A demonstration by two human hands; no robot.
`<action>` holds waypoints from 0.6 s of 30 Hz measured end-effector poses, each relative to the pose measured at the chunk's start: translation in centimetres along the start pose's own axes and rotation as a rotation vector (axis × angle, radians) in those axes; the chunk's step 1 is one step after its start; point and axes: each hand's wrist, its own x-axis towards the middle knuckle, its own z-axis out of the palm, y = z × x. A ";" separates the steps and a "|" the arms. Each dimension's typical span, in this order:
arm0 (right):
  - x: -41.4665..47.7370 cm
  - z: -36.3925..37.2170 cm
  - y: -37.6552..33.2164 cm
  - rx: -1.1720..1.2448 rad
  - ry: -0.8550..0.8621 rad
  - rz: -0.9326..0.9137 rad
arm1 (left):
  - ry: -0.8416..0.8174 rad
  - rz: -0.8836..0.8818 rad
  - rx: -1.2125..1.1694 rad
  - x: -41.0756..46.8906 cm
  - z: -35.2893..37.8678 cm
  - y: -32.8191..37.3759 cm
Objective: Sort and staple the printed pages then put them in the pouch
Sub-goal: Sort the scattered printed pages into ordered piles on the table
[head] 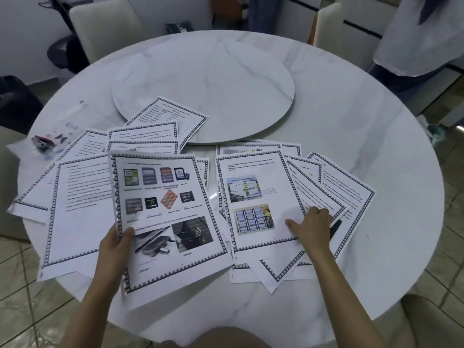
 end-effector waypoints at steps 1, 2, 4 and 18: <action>0.0 -0.1 -0.1 0.008 -0.001 0.013 | -0.013 -0.006 0.001 0.3 0.0 -0.2; 0.0 -0.2 -0.1 0.017 -0.003 0.025 | -0.026 -0.010 0.002 0.5 0.0 -0.4; 0.1 -0.4 -0.1 0.033 -0.014 0.038 | -0.050 -0.018 0.004 0.8 0.0 -0.5; -0.2 -2.5 0.4 0.541 0.011 -0.024 | -0.107 -0.052 0.015 1.9 0.0 -0.9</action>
